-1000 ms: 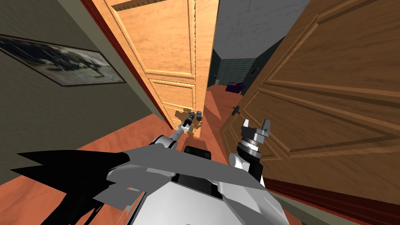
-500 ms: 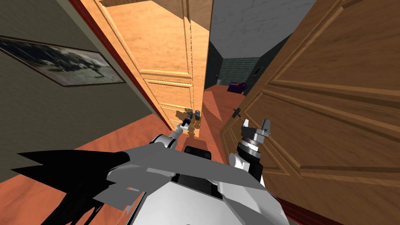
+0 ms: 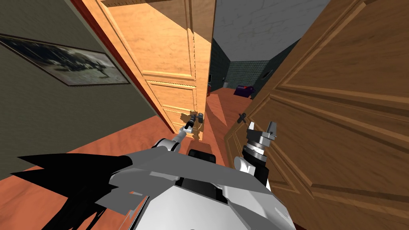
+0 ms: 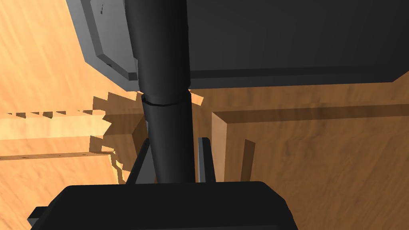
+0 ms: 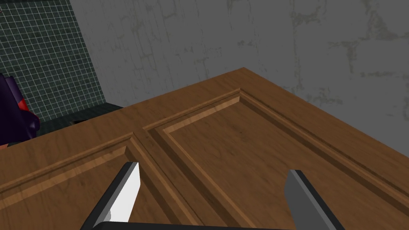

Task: Push the door open

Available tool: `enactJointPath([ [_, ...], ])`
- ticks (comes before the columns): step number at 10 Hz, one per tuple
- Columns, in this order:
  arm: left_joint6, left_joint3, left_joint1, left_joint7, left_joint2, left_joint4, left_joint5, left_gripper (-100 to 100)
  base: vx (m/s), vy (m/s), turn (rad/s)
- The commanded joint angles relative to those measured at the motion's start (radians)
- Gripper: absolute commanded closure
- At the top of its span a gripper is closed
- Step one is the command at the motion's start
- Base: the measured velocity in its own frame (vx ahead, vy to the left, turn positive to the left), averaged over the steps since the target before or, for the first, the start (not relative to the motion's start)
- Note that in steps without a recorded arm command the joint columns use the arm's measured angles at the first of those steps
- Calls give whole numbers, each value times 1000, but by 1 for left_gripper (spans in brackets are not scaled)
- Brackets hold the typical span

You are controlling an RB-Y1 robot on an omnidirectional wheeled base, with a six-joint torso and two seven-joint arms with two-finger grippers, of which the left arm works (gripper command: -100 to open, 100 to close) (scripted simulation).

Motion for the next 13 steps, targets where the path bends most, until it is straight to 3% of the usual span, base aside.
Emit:
enactJointPath([
  [1, -5, 22, -6, -6, 9, -4, 6, 100, 149, -99, 52],
  [8, -3, 78, -4, -24, 3, -2, 23, 100, 146, -117, 66],
  [10, -1, 83, 2, -26, 14, -6, 22, 100, 107, -12, 87],
  [13, 1, 89, 5, -35, 14, -15, 19, 100, 218, 36, 110],
])
